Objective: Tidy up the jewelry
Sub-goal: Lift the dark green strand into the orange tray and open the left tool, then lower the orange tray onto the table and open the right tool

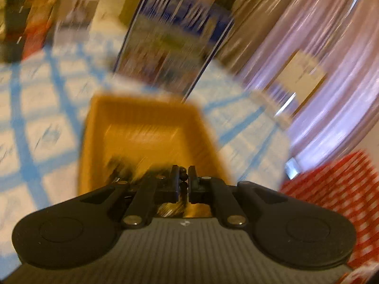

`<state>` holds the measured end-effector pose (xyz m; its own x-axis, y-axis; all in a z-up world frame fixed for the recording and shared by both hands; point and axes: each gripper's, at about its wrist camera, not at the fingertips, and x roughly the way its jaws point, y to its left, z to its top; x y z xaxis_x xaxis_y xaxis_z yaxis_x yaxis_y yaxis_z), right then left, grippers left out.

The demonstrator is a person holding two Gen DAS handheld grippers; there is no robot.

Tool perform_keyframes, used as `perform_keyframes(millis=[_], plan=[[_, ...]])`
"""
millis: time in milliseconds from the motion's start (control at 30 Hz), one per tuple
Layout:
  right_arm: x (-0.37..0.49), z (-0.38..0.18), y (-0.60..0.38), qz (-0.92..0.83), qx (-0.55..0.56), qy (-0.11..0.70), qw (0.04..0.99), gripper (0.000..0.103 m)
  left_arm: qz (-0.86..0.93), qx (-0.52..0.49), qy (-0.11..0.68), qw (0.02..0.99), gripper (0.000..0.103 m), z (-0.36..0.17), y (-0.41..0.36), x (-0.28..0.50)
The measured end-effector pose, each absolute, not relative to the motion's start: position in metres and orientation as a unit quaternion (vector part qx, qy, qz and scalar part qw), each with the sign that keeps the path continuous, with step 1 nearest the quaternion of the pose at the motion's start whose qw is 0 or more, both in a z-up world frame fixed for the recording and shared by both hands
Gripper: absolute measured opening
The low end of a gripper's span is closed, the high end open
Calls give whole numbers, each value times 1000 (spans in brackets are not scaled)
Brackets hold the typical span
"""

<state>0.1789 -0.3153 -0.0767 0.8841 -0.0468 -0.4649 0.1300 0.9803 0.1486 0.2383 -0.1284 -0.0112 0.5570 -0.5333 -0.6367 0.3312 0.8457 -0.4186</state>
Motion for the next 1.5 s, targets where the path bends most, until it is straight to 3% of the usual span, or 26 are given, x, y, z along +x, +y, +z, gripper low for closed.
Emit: perform_keyframes(millis=[133,367,467,667,1167,1500], plan=[[179,-77,-315,-46,87,236,967,7,-217,-96,433,870,5,-38,-129,239],[179,-77,-316,-46,87,237,967,7,-229,-67,399,885,7,-26,-139,239],[179,-77,-315,-46,86,236,967,7,-216,-67,413,882,22,-31,-141,243],[180,-77,-315,-46,85,236,967,7,-200,-62,409,888,37,-30,-137,242],[186,-81,-308,-47,70,236,968,7,-166,-56,362,916,49,-4,-108,237],[210,-86,-294,-55,78,235,967,7,-101,-68,350,929,51,-4,-56,234]])
